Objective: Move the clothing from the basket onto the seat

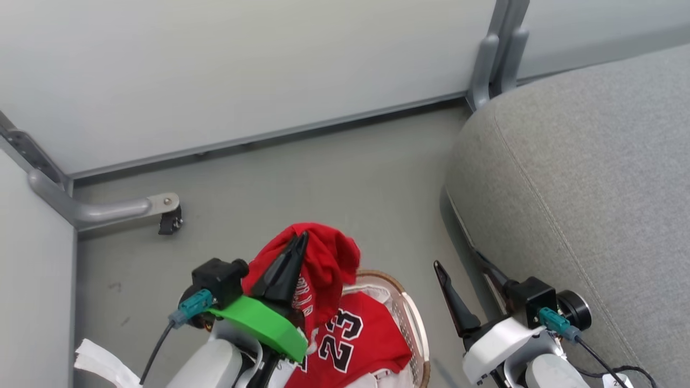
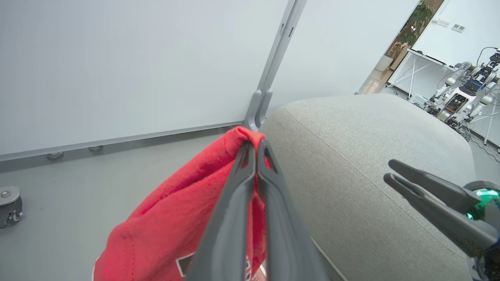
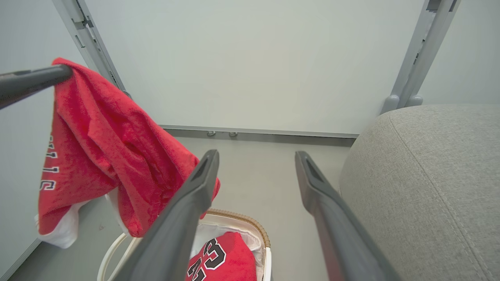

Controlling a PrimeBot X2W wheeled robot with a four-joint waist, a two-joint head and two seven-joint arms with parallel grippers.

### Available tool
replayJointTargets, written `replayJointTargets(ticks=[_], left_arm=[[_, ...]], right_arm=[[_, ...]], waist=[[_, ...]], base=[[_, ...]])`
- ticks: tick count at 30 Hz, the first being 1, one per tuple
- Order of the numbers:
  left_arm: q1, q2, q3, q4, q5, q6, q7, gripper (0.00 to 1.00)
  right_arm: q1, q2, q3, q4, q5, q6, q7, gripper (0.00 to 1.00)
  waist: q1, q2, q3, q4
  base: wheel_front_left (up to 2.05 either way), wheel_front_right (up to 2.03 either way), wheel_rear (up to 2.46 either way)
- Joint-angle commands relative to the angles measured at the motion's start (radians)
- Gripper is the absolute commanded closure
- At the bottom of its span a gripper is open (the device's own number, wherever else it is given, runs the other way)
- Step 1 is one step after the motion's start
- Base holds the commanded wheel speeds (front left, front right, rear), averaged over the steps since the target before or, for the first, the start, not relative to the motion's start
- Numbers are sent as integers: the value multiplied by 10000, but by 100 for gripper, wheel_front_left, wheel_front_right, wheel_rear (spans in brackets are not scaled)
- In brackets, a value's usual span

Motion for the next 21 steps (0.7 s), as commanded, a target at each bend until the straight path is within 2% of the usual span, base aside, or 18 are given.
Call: replayJointTargets(ticks=[1, 12, 21], left_arm=[[122, -34, 178, -223, 160, -28, -37, 100], [-168, -195, 852, -1590, 265, -28, -36, 100], [-260, -264, 735, -1902, 320, -28, -36, 100]], right_arm=[[201, -41, 26, 48, 19, -7, -48, 0], [443, -41, 395, 401, 57, -7, -48, 0], [354, -41, 1184, 788, 137, -7, -48, 0]], waist=[[1, 0, -400, 185], [1, 0, -630, 200], [1, 0, -731, 308]], base=[[0, 0, 0], [0, 0, 0], [0, 0, 0]])
